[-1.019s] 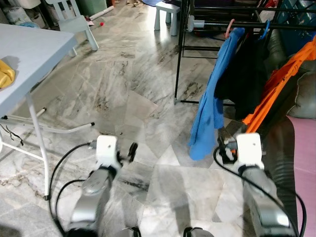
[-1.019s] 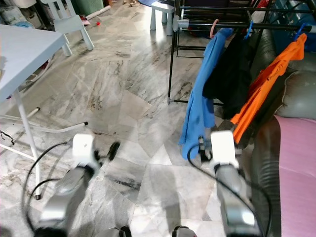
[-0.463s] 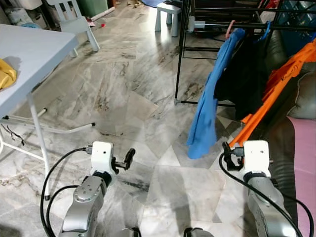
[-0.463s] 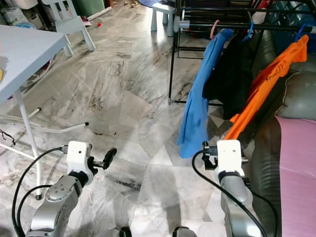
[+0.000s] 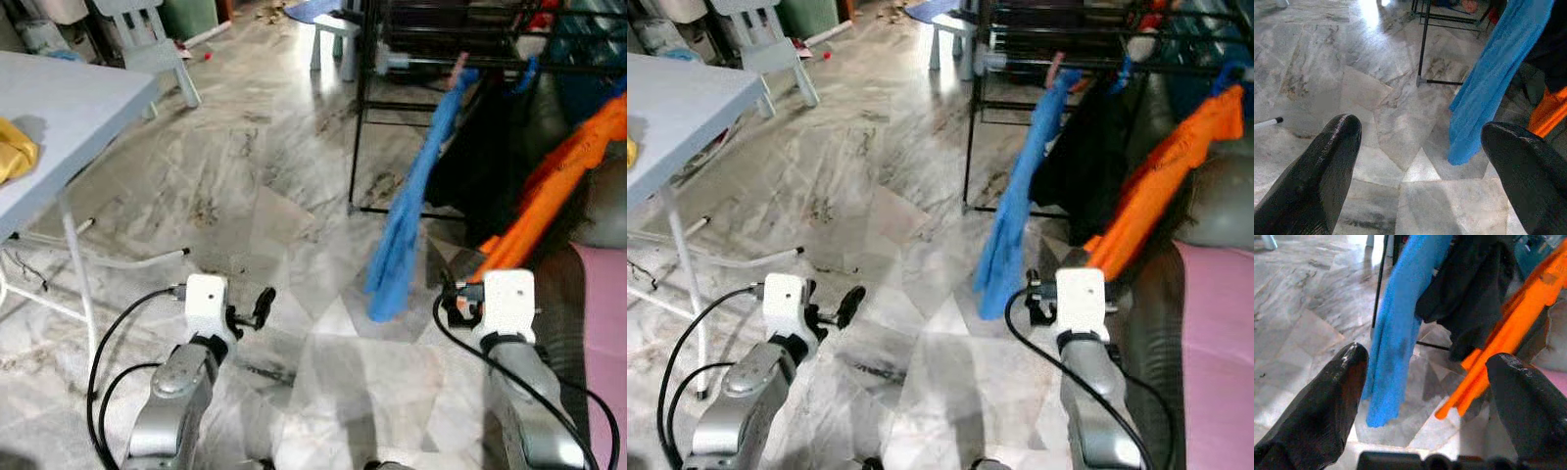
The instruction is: Hang hanger
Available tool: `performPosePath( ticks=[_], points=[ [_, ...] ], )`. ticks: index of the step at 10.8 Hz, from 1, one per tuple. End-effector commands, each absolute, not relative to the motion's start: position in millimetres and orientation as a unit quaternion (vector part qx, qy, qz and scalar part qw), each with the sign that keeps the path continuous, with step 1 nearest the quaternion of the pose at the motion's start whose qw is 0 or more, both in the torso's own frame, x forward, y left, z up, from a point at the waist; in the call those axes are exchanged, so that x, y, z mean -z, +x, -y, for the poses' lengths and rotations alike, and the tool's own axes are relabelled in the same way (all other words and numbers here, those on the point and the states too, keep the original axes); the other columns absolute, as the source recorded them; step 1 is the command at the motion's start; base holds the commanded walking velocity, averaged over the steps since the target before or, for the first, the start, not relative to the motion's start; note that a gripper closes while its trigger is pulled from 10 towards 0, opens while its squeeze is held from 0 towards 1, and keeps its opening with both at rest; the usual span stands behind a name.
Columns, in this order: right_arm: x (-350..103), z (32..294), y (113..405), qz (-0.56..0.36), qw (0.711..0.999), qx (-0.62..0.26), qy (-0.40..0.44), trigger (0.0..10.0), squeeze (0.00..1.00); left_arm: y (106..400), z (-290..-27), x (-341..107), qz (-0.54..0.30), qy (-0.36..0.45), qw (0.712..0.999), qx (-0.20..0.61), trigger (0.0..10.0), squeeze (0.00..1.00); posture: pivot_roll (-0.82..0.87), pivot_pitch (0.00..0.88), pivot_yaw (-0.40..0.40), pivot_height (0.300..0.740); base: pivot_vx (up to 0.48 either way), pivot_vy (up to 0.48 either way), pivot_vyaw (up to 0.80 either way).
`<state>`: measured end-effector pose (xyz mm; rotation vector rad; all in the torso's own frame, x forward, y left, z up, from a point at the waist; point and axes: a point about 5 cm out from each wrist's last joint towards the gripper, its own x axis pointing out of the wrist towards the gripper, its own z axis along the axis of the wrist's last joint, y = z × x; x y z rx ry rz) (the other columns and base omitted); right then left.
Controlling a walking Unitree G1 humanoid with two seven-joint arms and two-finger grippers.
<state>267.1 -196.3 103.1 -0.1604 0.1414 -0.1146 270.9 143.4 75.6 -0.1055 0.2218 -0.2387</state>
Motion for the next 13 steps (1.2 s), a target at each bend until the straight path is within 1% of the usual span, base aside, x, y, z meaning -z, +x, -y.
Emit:
performPosePath(
  ticks=[1,4,6,8,11,13],
  points=[
    [-100,190,270,-0.074,0.993,0.044,-0.080,10.0,0.00,272,-148,-77,-0.112,-0.052,0.986,0.111,10.0,0.00,-0.06,0.147,0.029,0.740,0.334,0.345,-0.80],
    [-106,187,277,-0.062,0.994,0.036,-0.083,10.0,0.00,276,-144,-78,-0.107,-0.047,0.985,0.126,10.0,0.00,-0.07,0.134,0.030,0.740,0.337,0.341,-0.78],
    [-109,188,282,-0.056,0.993,0.033,-0.100,10.0,0.00,281,-135,-82,-0.098,-0.059,0.984,0.136,10.0,0.00,-0.07,0.134,0.032,0.740,0.343,0.336,-0.74],
    [-109,188,281,-0.054,0.993,0.035,-0.098,10.0,0.00,282,-126,-87,-0.085,-0.060,0.984,0.147,10.0,0.00,-0.07,0.139,0.034,0.740,0.356,0.323,-0.80],
    [-106,181,278,-0.056,0.994,0.029,-0.093,10.0,0.00,280,-120,-85,-0.085,-0.061,0.982,0.157,10.0,0.00,-0.08,0.147,0.029,0.740,0.461,0.000,-0.80],
    [-105,177,277,-0.058,0.994,0.021,-0.092,10.0,0.00,279,-116,-84,-0.087,-0.063,0.981,0.161,10.0,0.00,-0.08,0.154,0.023,0.740,0.480,0.000,0.00]
  ],
)
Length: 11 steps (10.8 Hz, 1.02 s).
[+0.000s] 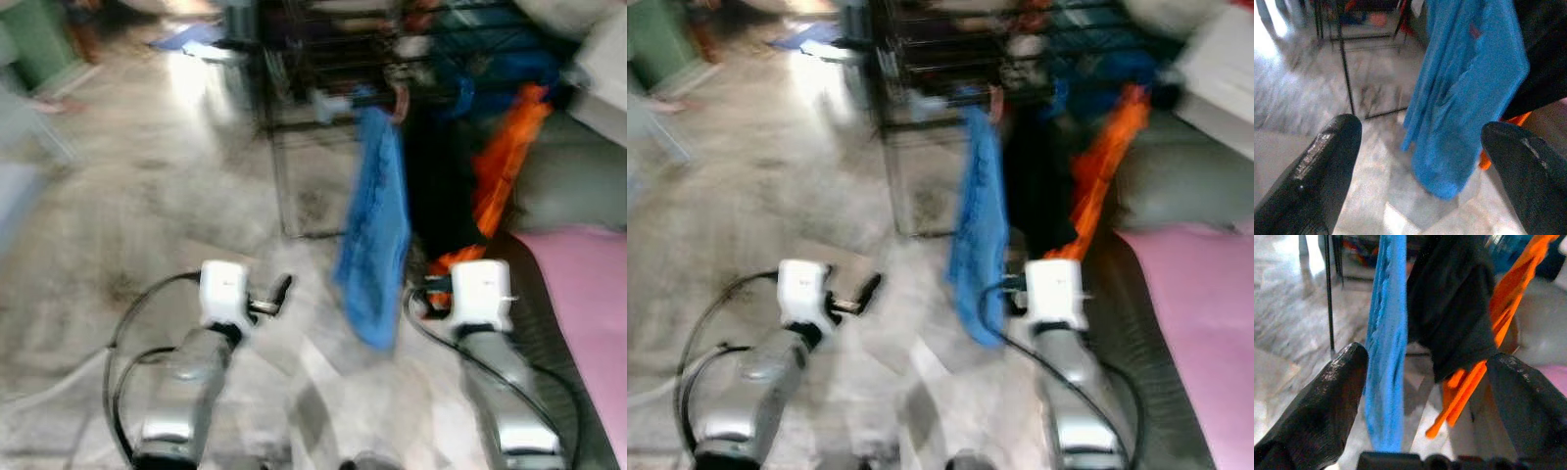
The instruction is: Hang hanger
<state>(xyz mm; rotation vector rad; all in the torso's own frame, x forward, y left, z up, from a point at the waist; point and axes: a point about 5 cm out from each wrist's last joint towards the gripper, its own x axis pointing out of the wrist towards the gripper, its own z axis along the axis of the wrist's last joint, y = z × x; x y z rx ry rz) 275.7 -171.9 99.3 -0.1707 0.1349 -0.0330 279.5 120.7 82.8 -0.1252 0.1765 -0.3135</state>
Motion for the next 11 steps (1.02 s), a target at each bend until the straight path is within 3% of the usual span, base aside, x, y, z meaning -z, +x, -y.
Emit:
performPosePath(
  ticks=[1,8,11],
  points=[
    [-106,176,278,-0.056,0.994,0.019,-0.093,10.0,0.00,279,-114,-84,-0.086,-0.063,0.981,0.160,10.0,0.00,-0.08,0.160,0.020,0.740,0.480,0.000,0.00],
    [-113,171,282,-0.045,0.993,-0.026,-0.110,10.0,0.00,278,-104,-84,-0.089,-0.091,0.980,0.152,10.0,0.00,-0.09,0.187,-0.002,0.740,0.471,0.000,0.00],
    [-112,167,282,-0.048,0.992,-0.031,-0.113,10.0,0.00,278,-106,-84,-0.091,-0.097,0.980,0.148,10.0,0.00,-0.09,0.191,-0.004,0.740,0.370,0.301,0.43]
  ],
)
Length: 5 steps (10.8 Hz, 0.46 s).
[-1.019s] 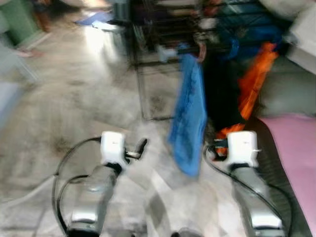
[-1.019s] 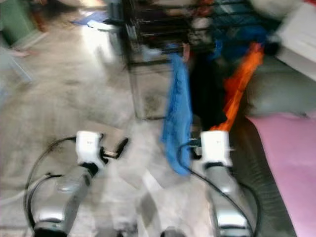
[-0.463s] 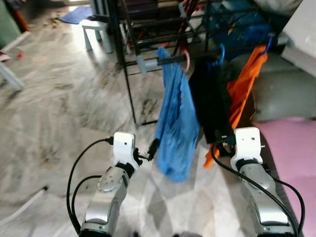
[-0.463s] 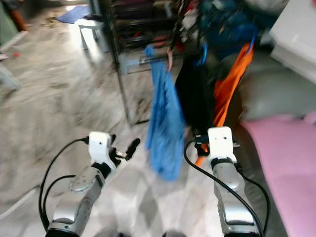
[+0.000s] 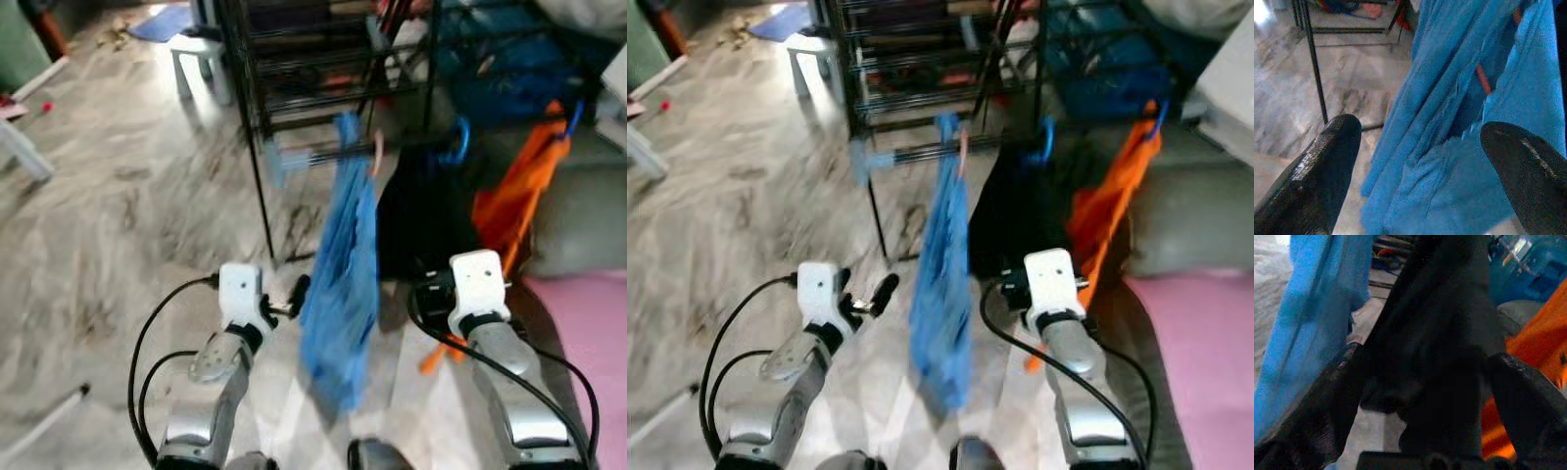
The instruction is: Hang hanger
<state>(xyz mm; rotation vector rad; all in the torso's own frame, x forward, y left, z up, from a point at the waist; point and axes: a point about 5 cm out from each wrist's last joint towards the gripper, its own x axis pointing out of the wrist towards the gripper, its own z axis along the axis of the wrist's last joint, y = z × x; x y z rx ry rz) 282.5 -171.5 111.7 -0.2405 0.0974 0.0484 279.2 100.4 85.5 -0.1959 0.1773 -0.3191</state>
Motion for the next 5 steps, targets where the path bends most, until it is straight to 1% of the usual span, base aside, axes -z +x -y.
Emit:
performPosePath(
  ticks=[1,3,4,5],
  points=[
    [-111.5,165.9,281.8,-0.049,0.992,-0.034,-0.112,10.0,0.00,278.2,-106.3,-84.4,-0.092,-0.099,0.980,0.147,10.0,0.00,-0.09,0.193,-0.003,0.740,0.337,0.341,0.00],
    [-111.2,165.4,281.6,-0.048,0.992,-0.035,-0.112,10.0,0.00,277.7,-105.3,-83.3,-0.100,-0.101,0.979,0.149,10.0,0.00,-0.09,0.198,0.000,0.740,0.291,0.382,0.00],
    [-110.5,165.7,281.3,-0.049,0.992,-0.034,-0.112,10.0,0.00,277.8,-105.0,-83.5,-0.098,-0.096,0.979,0.151,10.0,0.00,-0.09,0.198,0.000,0.740,0.000,0.416,0.00],
    [-109.6,165.5,280.4,-0.051,0.992,-0.032,-0.113,10.0,0.00,277.8,-104.5,-84.7,-0.093,-0.093,0.980,0.151,10.0,0.00,-0.09,0.201,0.002,0.740,0.000,0.244,0.00]
  ],
)
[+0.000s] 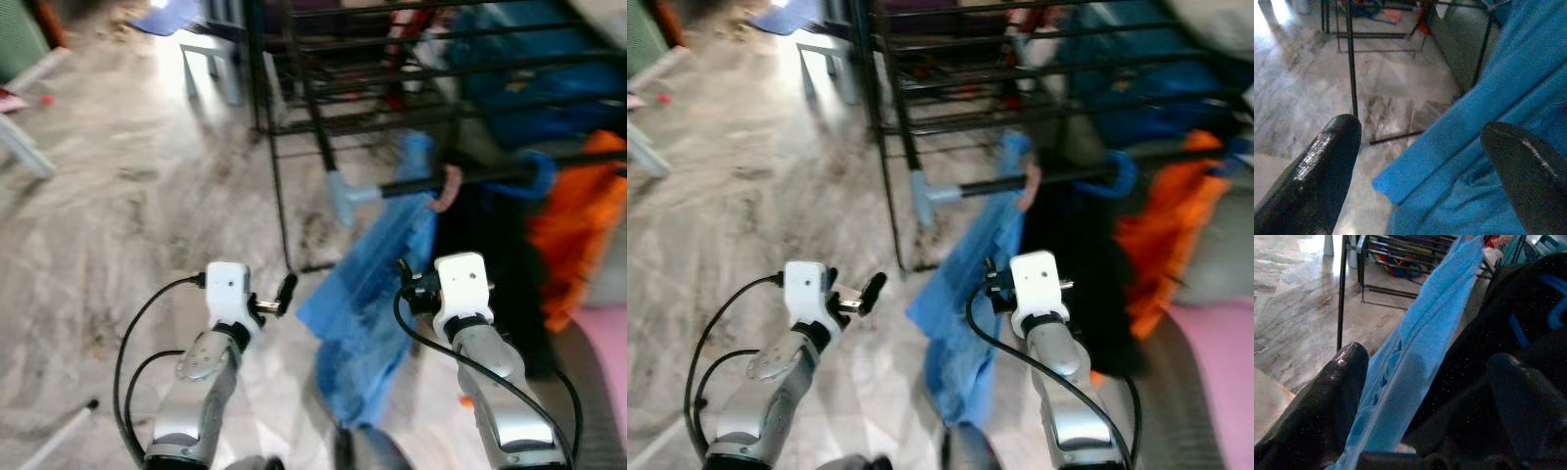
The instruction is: Hang hanger
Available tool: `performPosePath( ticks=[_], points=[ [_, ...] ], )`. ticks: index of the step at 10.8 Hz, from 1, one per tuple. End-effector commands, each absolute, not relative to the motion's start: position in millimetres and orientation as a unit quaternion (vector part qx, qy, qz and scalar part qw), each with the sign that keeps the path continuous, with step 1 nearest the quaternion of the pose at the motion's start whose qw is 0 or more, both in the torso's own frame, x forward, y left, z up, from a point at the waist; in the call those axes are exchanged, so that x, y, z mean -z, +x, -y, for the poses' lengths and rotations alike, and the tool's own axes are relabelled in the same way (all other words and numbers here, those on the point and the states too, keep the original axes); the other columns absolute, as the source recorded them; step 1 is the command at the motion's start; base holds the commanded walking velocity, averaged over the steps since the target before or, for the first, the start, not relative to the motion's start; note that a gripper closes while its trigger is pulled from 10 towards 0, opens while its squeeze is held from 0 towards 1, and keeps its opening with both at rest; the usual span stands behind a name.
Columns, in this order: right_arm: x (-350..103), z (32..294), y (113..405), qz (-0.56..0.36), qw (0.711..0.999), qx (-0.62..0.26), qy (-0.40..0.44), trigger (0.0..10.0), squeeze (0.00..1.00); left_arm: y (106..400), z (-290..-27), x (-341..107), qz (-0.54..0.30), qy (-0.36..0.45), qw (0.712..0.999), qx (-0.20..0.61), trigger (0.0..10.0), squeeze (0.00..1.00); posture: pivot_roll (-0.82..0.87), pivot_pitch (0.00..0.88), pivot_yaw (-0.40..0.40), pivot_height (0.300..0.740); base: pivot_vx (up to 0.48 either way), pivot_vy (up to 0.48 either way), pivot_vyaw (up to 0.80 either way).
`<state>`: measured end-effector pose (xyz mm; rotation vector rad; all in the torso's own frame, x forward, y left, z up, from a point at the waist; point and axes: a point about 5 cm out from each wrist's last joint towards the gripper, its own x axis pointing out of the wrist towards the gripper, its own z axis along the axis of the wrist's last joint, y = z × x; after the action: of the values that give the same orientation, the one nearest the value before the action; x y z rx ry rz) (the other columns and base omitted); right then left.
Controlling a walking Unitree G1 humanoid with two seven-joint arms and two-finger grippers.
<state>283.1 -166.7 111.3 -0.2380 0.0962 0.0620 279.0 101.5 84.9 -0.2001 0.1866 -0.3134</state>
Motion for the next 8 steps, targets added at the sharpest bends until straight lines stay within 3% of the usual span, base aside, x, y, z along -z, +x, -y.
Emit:
performPosePath(
  ticks=[1,8],
  points=[
    [-110,167,280,-0.049,0.991,-0.025,-0.120,10.0,0.00,278,-104,-86,-0.088,-0.094,0.980,0.154,10.0,0.00,-0.09,0.201,0.002,0.740,0.000,0.000,0.00],
    [-119,180,305,-0.046,0.983,0.053,-0.170,10.0,0.00,277,-97,-87,-0.090,-0.103,0.976,0.170,10.0,0.00,-0.08,0.205,-0.006,0.740,0.000,0.000,0.00]
  ],
)
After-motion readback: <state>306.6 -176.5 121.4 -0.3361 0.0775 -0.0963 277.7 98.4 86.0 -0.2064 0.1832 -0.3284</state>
